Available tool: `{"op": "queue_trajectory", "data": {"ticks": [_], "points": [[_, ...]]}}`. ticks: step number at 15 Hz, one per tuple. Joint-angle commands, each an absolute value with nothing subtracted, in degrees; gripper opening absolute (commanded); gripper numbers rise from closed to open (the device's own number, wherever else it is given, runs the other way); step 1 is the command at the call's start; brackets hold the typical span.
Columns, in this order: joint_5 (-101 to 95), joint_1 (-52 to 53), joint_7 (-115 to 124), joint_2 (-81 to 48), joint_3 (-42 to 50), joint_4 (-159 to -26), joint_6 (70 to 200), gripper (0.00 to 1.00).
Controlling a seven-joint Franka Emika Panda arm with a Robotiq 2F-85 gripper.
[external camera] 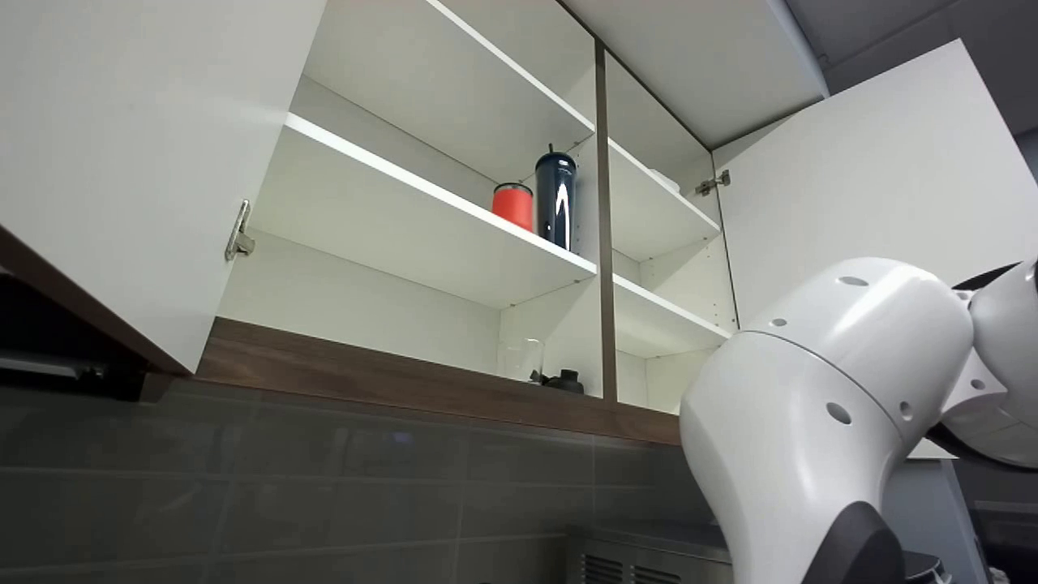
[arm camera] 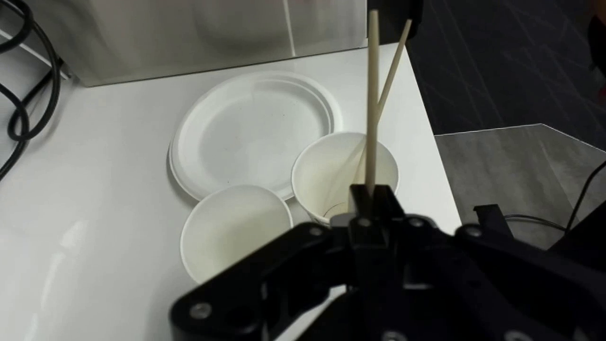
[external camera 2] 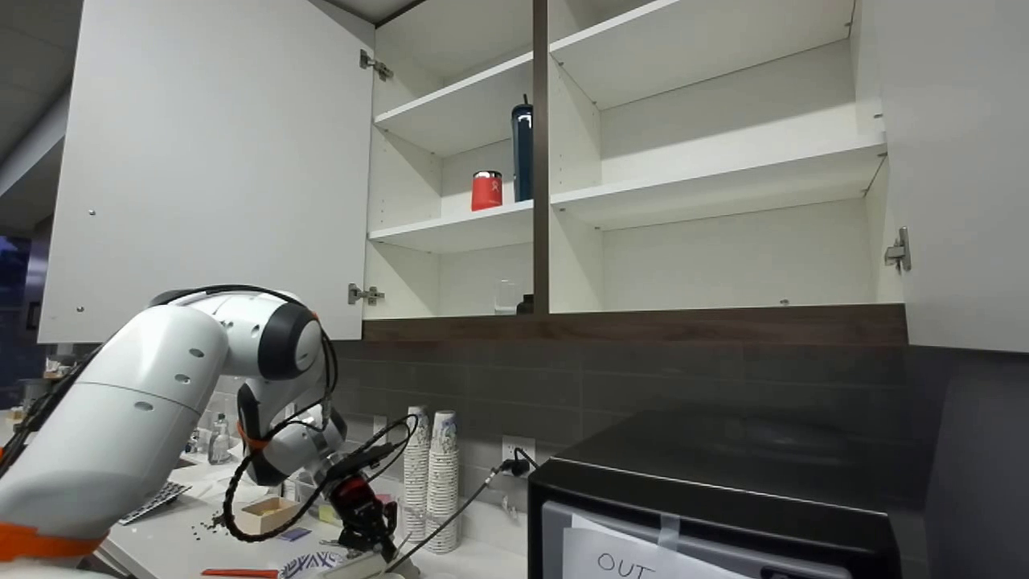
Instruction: Put two straws inside the coffee cup then put the cup inside the open upper cabinet.
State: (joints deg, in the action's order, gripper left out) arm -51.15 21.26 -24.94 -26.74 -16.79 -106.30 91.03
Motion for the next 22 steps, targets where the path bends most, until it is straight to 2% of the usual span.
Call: {"op": "queue_trajectory", "data": {"ticks": [1, 10, 16, 19, 22], "points": [[-52.8, 22.1, -25.2, -29.2, -17.3, -104.5, 90.2, 0.32], [-45.8, 21.6, -22.1, -28.1, -17.8, -99.8, 88.2, 0.99], [-33.1, 18.9, -19.8, -27.1, -15.9, -92.4, 78.7, 1.00], [-28.2, 15.5, -17.5, -25.2, -14.5, -93.5, 84.0, 1.00], [-29.9, 16.3, -19.1, -25.8, -13.8, -92.4, 82.5, 1.00]]}}
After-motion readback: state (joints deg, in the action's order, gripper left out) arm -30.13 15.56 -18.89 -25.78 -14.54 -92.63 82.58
